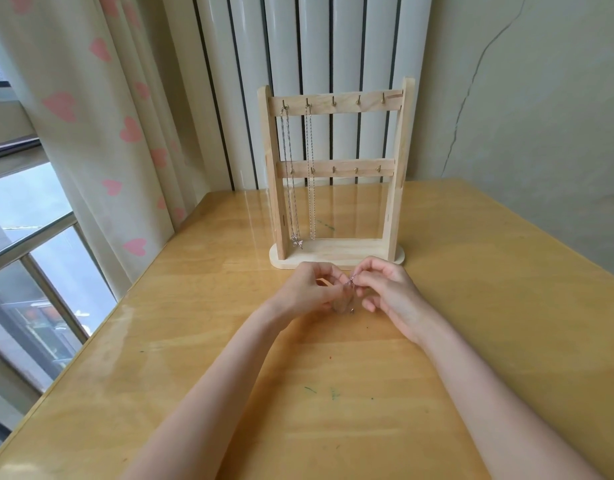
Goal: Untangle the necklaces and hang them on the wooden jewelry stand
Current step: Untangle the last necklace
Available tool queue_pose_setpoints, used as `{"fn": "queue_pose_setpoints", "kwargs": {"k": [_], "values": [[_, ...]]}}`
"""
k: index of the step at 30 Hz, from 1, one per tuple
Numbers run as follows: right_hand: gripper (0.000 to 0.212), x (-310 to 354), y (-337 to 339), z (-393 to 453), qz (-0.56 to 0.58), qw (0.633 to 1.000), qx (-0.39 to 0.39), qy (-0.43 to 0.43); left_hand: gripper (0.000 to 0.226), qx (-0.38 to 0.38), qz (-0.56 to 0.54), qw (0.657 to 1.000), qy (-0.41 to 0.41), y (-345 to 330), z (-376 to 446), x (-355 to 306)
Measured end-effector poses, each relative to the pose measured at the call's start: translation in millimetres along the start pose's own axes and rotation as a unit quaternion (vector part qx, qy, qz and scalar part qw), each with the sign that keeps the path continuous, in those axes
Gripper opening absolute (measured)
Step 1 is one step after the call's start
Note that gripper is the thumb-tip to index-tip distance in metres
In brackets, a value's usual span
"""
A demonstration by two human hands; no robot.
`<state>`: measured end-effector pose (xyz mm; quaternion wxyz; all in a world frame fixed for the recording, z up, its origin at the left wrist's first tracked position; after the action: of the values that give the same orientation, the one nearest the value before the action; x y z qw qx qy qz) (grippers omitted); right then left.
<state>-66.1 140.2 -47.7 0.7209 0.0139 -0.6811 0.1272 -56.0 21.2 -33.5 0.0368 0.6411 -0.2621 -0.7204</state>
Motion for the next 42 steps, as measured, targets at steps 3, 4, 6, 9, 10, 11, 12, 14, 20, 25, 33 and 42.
{"fn": "queue_pose_setpoints", "kwargs": {"k": [3, 4, 6, 9, 10, 11, 12, 14, 20, 25, 33, 42], "values": [[0.018, 3, 1, 0, -0.047, 0.999, -0.013, 0.014, 0.01, -0.03, -0.031, 0.999, 0.001, 6, 2, 1], [0.016, 3, -1, 0, -0.075, 0.997, -0.011, 0.016, 0.01, -0.037, -0.06, 0.997, 0.007, 8, 2, 3], [0.011, 0, -7, -1, -0.125, 0.992, 0.003, 0.014, 0.011, -0.035, -0.125, 0.991, 0.015, 9, 2, 6], [0.011, -5, -13, 0, -0.163, 0.987, 0.014, 0.008, 0.013, -0.041, -0.119, 0.992, 0.022, 8, 3, 12], [0.012, -5, -11, 0, -0.158, 0.987, 0.008, 0.001, 0.013, -0.051, -0.099, 0.994, 0.021, 8, 4, 12], [0.012, -4, -8, 0, -0.143, 0.99, -0.004, -0.009, 0.013, -0.057, -0.082, 0.995, 0.014, 8, 5, 12], [0.013, -4, -4, 0, -0.118, 0.993, -0.017, -0.021, 0.013, -0.055, -0.07, 0.996, 0.004, 7, 6, 10], [0.015, -4, 2, 1, -0.069, 0.996, -0.036, -0.036, 0.016, -0.039, -0.028, 0.999, -0.023, 1, 7, 4], [0.034, 0, -1, -2, 0.036, 0.998, -0.022, -0.043, 0.017, -0.066, 0.14, 0.985, -0.071, -4, 9, -3], [0.021, 2, 5, -2, 0.123, 0.992, -0.009, -0.037, 0.02, -0.092, -0.013, 0.995, -0.031, 12, 4, 0], [0.011, 0, 2, -1, 0.109, 0.993, 0.008, -0.034, 0.017, -0.042, -0.25, 0.967, 0.007, 6, 2, 2], [0.02, 1, -2, 0, 0.176, 0.983, 0.006, -0.05, 0.015, 0.031, -0.354, 0.933, 0.056, -12, 2, -2]]}}
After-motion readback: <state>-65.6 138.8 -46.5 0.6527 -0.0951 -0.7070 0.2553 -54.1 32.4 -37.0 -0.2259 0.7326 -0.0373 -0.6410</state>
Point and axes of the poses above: each hand's wrist, its own z-axis towards the middle knuckle, its own y-axis out of the back of the hand, x = y × z, the point moved 7 cm from there along z, towards the middle knuckle, and after that the axes turned 5 degrees about z, right-handed, at the moved point
